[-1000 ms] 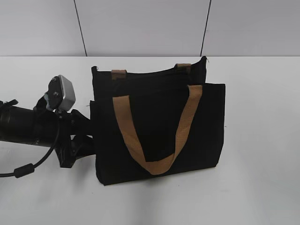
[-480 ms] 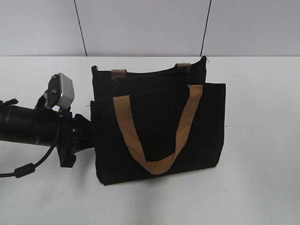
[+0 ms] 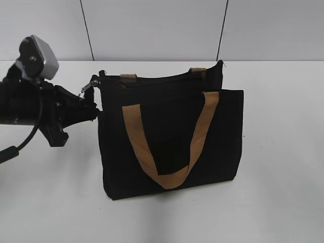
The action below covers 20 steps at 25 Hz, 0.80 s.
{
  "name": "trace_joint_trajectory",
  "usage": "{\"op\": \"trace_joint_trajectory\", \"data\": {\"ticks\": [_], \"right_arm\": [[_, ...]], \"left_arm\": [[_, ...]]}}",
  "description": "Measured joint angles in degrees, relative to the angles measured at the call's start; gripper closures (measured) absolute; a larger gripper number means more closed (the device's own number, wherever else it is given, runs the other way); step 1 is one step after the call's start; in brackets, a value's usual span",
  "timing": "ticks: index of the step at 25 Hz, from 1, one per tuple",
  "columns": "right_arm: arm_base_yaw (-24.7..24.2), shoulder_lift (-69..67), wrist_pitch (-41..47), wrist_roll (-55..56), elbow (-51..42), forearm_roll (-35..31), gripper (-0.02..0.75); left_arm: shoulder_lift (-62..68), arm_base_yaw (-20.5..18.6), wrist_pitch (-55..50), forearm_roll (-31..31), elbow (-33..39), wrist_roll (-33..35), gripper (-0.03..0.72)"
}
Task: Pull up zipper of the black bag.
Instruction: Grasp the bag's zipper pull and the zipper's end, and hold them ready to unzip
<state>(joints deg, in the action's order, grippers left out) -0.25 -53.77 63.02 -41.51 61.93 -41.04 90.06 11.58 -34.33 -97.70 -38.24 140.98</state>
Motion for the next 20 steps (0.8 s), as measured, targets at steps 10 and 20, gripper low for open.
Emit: {"op": "trace_joint_trajectory", "data": {"ticks": [10,20], "right_arm": [[0.0,-2.3,-1.3,-2.1,0.0,-6.6,0.325],[17.5,-10.6,-8.7,0.1,0.0,-7.5,0.370]], "left_arm": [[-8.8,0.0,2.0,9.3,1.7,-7.8,0.627],[-12.5,0.0,2.2,12.7,1.7,-9.7,0.629]]}}
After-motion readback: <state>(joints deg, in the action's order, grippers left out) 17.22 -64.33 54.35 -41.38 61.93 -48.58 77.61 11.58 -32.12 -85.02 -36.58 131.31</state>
